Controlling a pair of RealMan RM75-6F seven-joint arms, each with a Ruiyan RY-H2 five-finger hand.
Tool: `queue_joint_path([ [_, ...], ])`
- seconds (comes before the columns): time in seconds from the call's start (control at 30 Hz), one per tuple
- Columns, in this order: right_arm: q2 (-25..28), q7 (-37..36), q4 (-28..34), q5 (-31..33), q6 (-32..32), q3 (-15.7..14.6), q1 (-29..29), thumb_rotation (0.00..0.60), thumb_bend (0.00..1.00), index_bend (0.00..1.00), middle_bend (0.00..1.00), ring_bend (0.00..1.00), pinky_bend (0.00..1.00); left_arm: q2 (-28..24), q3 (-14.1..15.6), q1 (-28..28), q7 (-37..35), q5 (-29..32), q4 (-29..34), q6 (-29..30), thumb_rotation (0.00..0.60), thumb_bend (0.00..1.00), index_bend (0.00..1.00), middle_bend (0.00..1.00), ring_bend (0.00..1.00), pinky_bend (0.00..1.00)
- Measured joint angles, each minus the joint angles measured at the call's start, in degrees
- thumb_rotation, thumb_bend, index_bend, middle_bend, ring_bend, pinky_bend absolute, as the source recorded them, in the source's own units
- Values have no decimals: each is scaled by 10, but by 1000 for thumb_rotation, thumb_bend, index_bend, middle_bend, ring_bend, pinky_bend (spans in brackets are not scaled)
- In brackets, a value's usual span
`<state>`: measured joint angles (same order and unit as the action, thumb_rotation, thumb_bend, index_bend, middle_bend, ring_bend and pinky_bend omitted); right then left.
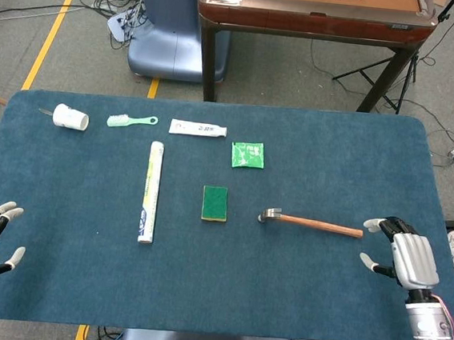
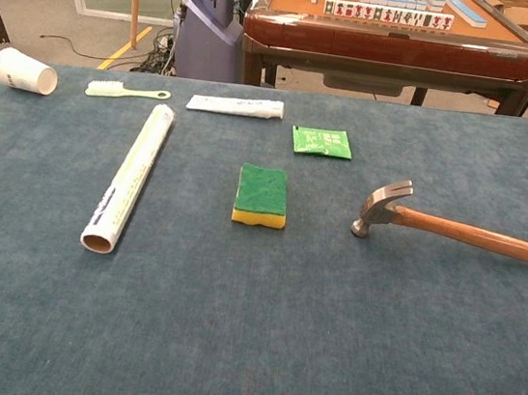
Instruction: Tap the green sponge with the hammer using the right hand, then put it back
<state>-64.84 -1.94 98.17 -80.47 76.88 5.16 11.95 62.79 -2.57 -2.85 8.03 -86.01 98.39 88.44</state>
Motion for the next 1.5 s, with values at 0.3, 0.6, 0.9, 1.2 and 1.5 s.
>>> queue_joint_path([
  [0.3, -5, 1, -5, 0, -31, 3, 19, 600, 158, 380, 410, 252, 344, -5, 4, 5, 6, 3, 8, 1, 600, 247, 215, 174, 146, 81],
  [0.6, -17, 12, -7, 5, -83, 13, 58, 600, 159, 379, 395, 252, 344, -9, 5, 8, 10, 2, 16, 3, 600, 247, 215, 174, 146, 81],
  [0.9, -51, 11, -44, 32, -158, 30, 112, 600, 196, 380, 395, 252, 344, -8, 5, 9, 12, 3, 17, 2, 600, 246, 215, 174, 146, 81],
  [1.2, -107, 9, -117, 64, -231, 42, 169, 600, 195, 379, 395, 252, 344, -8, 6, 12, 17, 5, 19, 5, 600, 247, 215, 174, 146, 82],
  [1.5, -166, 4, -193, 83, -279, 46, 210, 600, 195, 379, 395, 252, 344, -7, 5, 11, 24, 8, 21, 1, 600, 247, 215, 174, 146, 81],
])
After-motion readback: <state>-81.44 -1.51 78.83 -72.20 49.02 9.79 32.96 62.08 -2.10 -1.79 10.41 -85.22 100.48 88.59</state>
